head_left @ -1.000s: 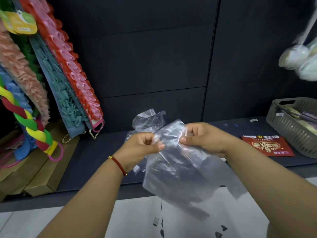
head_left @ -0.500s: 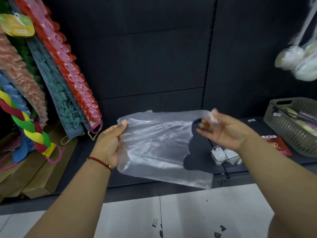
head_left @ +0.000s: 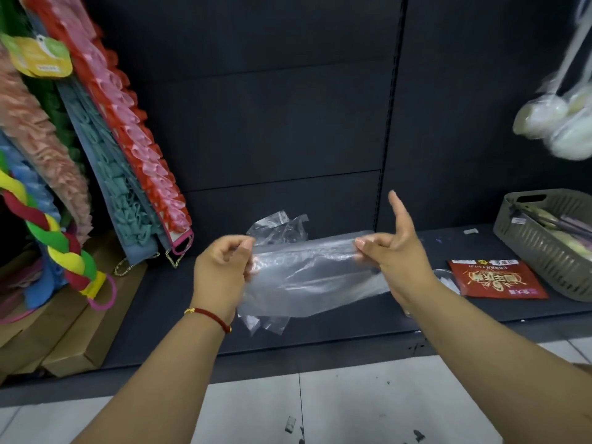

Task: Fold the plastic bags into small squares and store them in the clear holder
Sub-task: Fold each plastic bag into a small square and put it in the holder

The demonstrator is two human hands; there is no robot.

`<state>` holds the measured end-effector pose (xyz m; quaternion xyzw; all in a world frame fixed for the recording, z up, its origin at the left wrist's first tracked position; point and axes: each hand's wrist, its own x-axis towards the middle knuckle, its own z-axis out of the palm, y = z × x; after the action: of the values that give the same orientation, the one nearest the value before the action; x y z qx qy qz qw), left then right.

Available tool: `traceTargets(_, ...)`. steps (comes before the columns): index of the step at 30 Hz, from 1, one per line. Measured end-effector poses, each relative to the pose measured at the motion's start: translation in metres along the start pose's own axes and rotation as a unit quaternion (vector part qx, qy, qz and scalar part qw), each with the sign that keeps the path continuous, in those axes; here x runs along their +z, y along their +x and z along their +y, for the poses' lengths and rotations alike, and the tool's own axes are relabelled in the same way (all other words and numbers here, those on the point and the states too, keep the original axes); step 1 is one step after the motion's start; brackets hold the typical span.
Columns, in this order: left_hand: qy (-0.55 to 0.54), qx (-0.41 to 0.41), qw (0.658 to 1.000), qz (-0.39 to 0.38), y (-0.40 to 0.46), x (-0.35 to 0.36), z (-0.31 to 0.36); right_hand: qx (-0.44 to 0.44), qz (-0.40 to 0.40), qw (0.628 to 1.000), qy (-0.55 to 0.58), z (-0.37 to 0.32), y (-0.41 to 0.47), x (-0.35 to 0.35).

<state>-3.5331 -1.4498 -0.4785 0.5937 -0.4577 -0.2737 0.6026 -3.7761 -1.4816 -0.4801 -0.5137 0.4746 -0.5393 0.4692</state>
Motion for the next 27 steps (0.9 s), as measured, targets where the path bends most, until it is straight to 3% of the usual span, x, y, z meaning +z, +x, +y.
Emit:
traceTargets(8, 0.014, -0.039, 0.991, -0.124, 0.004, -0.019, 0.009, -0.01, -0.084, 0.992, -0.091, -0.012, 0.006, -0.01)
traceTargets(18, 0.18, 0.076, 0.978, -0.073, 0.004, -0.021, 0.013, -0.084, -0.042, 0.949, -0.3, -0.018, 0.01, -0.011)
traceTargets(23, 0.026, 0.035, 0.995, -0.092, 0.001, -0.017, 0.017, -0.062, -0.028, 0.97, -0.232, -0.021, 0.008, -0.009)
traceTargets(27, 0.042, 0.06, 0.996, -0.046, -0.005, -0.008, 0.015, -0.064, -0.023, 0.966, -0.247, -0.023, 0.001, -0.004)
